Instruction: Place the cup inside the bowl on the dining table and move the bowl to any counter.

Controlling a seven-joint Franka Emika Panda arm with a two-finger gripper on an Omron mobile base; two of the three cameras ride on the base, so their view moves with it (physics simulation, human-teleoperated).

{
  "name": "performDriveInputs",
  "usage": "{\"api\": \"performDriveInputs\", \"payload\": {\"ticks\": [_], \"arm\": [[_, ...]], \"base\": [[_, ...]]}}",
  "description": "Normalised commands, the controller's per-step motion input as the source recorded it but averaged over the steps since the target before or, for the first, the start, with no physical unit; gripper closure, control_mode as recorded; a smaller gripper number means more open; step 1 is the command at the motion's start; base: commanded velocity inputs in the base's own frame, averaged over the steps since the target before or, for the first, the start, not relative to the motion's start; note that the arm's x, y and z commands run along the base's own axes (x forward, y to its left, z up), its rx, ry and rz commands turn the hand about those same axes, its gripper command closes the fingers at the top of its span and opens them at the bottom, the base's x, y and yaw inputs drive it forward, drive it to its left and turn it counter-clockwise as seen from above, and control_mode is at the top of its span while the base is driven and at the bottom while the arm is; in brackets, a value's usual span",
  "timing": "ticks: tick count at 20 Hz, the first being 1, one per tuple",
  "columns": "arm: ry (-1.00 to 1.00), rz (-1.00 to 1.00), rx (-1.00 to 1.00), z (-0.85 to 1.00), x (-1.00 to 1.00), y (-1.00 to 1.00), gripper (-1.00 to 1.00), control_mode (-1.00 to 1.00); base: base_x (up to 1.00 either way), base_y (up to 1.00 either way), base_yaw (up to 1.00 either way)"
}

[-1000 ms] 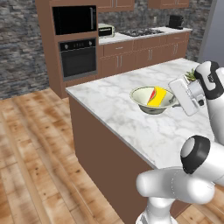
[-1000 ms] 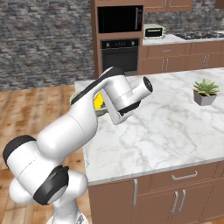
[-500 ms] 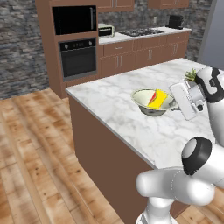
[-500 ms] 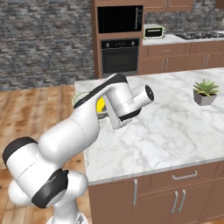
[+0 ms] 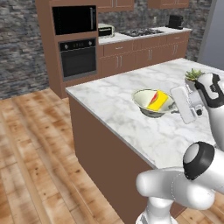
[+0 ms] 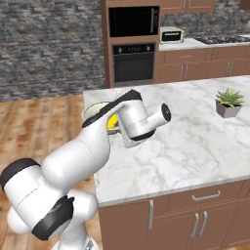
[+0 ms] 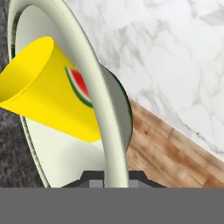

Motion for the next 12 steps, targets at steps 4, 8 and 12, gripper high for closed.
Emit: {"api": "performDriveInputs", "payload": {"ticks": [4, 8, 12], "arm": [[-0.01, 0.00, -0.15, -0.03, 0.12, 0.00, 1.00, -1.00], [0.00, 0.00, -0.16, 0.00, 0.14, -0.01, 1.00, -1.00], [0.00, 0.00, -0.11, -0.01, 0.28, -0.10, 1.00, -1.00]], "base": [[0.00, 0.00, 0.00], [0.00, 0.00, 0.00], [0.00, 0.00, 0.00]]}}
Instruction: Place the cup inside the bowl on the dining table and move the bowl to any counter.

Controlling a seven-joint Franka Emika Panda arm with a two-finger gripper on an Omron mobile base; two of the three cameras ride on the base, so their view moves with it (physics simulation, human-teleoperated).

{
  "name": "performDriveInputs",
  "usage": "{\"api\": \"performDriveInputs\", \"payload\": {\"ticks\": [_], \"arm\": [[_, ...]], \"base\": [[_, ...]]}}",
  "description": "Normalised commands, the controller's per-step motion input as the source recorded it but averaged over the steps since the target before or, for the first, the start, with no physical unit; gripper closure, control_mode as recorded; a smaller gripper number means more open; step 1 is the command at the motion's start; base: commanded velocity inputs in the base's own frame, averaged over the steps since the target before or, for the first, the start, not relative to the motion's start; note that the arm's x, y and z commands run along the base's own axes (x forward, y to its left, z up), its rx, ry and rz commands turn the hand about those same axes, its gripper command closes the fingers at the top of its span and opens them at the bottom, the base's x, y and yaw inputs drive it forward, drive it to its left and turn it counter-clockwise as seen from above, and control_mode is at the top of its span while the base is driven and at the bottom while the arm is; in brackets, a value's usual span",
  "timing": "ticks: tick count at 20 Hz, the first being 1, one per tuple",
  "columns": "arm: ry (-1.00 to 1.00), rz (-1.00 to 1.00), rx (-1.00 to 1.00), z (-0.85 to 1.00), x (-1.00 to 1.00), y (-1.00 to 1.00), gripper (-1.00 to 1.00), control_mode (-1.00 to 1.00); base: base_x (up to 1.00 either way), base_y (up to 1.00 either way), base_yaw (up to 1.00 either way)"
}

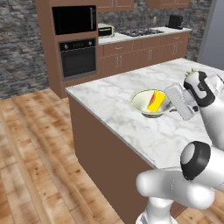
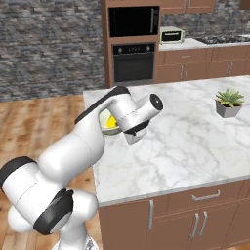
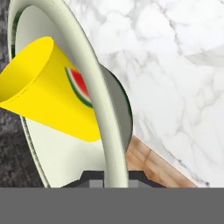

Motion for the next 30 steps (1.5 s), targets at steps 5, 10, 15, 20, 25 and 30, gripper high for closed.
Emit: {"api": "performDriveInputs", "payload": {"ticks": [5, 10, 15, 20, 25, 30], "arm": [[0.00, 0.00, -0.04, -0.08, 0.26, -0.15, 1.00, -1.00], [0.00, 0.00, 0.00, -0.15, 0.23, -0.25, 1.00, -1.00], [0.00, 0.00, 0.00, -0.16, 0.12, -0.22, 1.00, -1.00], [0.01, 0.00, 0.00, -0.16, 0.01, -0.07, 1.00, -1.00], [0.01, 0.00, 0.00, -0.21, 0.00, -0.01, 1.00, -1.00], [0.03, 0.00, 0.00, -0.37, 0.07, 0.00, 1.00, -1.00]], "base": [[0.00, 0.00, 0.00], [0.00, 0.00, 0.00], [0.00, 0.00, 0.00], [0.00, 0.00, 0.00], [0.00, 0.00, 0.00], [0.00, 0.00, 0.00]]}}
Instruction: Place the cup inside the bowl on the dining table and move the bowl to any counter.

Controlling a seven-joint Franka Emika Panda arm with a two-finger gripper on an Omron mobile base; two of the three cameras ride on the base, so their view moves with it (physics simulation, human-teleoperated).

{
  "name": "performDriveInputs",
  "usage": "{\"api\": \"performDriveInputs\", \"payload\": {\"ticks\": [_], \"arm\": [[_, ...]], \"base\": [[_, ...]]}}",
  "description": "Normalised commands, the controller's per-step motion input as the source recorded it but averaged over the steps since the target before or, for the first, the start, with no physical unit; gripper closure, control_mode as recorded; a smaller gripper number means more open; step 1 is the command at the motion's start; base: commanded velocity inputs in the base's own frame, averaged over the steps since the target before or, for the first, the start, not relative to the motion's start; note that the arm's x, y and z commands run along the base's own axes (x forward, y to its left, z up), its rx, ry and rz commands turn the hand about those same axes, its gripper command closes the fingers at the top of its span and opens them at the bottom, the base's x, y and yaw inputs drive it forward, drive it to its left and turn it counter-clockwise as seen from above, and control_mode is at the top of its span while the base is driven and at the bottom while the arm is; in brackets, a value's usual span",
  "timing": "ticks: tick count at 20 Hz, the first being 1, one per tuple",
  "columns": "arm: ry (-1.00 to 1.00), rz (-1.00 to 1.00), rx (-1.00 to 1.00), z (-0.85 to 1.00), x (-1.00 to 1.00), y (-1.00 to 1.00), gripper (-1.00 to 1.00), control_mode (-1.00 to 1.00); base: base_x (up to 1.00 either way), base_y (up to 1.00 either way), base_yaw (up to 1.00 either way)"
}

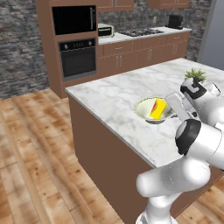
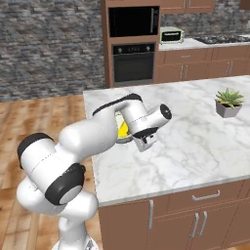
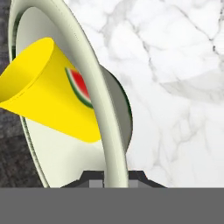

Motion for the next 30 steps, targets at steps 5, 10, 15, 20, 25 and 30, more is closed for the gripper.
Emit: {"api": "performDriveInputs", "payload": {"ticks": [5, 10, 15, 20, 25, 30], "arm": [[0.01, 0.00, 0.00, -0.39, 0.12, -0.02, 1.00, -1.00], [0.01, 0.00, 0.00, -0.37, 0.17, -0.11, 1.00, -1.00], [0.01, 0.00, 0.00, -0.30, 0.14, -0.12, 1.00, -1.00], [0.02, 0.00, 0.00, -0.28, 0.14, -0.09, 1.00, -1.00], [0.01, 0.00, 0.00, -0.26, 0.11, -0.08, 1.00, -1.00], [0.00, 0.00, 0.00, -0.30, 0.05, -0.06, 1.00, -1.00]], "base": [[0.00, 0.00, 0.00], [0.00, 0.00, 0.00], [0.00, 0.00, 0.00], [0.00, 0.00, 0.00], [0.00, 0.00, 0.00], [0.00, 0.00, 0.00]]}}
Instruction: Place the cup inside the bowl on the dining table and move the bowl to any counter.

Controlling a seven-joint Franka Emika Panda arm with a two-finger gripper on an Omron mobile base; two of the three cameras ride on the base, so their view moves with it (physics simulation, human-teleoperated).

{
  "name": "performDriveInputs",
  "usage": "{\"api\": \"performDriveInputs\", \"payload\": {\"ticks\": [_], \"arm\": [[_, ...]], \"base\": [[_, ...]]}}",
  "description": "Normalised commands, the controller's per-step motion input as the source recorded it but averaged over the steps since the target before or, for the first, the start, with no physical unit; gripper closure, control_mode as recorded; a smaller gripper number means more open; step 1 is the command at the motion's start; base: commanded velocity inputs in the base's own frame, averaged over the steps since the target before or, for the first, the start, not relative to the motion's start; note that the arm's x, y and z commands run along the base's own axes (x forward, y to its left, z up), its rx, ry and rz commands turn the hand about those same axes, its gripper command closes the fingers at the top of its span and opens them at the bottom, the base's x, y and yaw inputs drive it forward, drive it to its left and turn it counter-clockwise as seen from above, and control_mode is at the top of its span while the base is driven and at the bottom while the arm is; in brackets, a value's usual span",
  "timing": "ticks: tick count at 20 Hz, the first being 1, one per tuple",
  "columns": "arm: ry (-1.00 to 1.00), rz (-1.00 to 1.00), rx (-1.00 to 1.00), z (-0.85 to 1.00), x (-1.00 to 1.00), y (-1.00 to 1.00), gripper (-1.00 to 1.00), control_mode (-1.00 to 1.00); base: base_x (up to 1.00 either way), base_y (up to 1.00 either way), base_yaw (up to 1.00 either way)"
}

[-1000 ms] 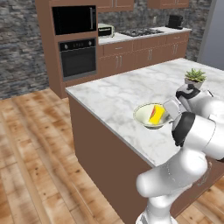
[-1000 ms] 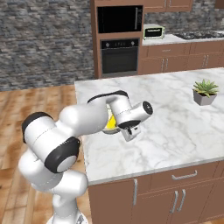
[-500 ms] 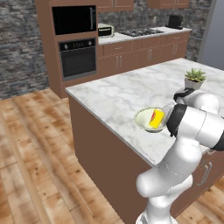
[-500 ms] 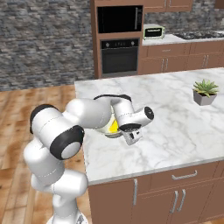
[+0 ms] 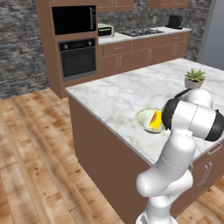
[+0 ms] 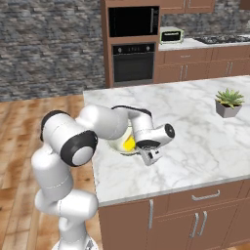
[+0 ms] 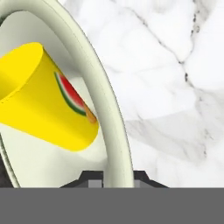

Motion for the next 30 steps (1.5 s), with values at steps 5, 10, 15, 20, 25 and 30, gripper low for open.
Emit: {"api": "performDriveInputs", "payload": {"ticks": [5, 10, 15, 20, 25, 30], "arm": [[0.00, 0.00, 0.00, -0.09, 0.00, -0.01, 1.00, -1.00], [0.00, 0.00, 0.00, 0.00, 0.00, 0.00, 1.00, -1.00], [0.00, 0.00, 0.00, 0.00, 0.00, 0.00, 1.00, -1.00], [0.00, 0.00, 0.00, 0.00, 0.00, 0.00, -1.00, -1.00], [0.00, 0.00, 0.00, 0.03, 0.00, 0.00, -1.00, -1.00], [-0.03, 0.00, 0.00, 0.25, -0.14, 0.00, -1.00, -1.00]], "base": [[0.00, 0.00, 0.00], [0.00, 0.00, 0.00], [0.00, 0.00, 0.00], [0.00, 0.00, 0.00], [0.00, 0.00, 0.00], [0.00, 0.00, 0.00]]}}
